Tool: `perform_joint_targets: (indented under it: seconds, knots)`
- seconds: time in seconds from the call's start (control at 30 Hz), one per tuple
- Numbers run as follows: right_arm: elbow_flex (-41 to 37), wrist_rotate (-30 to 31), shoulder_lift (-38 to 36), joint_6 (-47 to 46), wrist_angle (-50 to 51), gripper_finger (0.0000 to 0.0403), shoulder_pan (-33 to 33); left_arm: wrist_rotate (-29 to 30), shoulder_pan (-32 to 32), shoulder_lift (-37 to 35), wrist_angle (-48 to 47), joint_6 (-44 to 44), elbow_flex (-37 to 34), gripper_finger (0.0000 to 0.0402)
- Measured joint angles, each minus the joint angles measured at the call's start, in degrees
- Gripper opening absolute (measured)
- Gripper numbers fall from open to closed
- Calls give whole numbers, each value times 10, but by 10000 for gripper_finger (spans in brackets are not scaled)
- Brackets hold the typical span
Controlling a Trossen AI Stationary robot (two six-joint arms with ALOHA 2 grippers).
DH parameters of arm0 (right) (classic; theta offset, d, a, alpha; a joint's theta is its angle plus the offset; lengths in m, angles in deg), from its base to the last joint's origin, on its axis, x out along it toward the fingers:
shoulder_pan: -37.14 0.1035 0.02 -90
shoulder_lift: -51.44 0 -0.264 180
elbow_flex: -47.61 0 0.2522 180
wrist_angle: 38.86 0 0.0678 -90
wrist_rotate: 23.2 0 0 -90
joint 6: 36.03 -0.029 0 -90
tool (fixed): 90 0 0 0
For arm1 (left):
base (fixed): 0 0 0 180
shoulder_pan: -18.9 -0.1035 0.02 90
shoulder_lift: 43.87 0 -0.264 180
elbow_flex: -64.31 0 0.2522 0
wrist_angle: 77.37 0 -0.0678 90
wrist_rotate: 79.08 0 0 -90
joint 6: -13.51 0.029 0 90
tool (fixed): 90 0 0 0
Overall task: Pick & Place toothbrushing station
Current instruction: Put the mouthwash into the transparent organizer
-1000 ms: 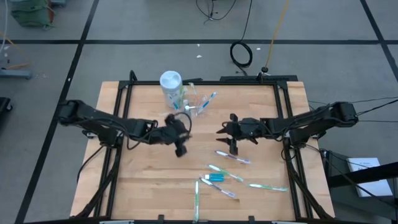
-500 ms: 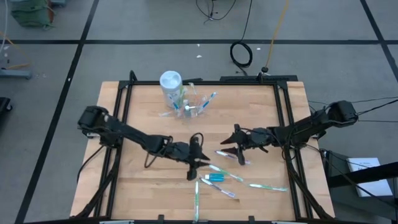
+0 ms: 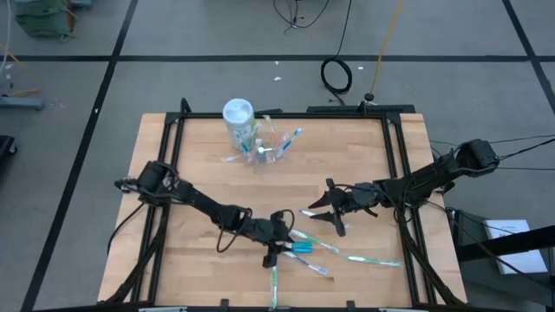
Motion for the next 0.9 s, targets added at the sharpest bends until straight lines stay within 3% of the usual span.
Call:
perform_joint_targets:
  seconds: [0.3,0.63,0.9]
  knots:
    - [0,0,0,0,-4,141,0,48,11,3,-57,-9,0,191]
    - [0,0,0,2,-4,141,0,51,2,3,-33,-29,0,164]
    - [0,0,0,2,-2,141,0,36,12,42,3,-55,0,150]
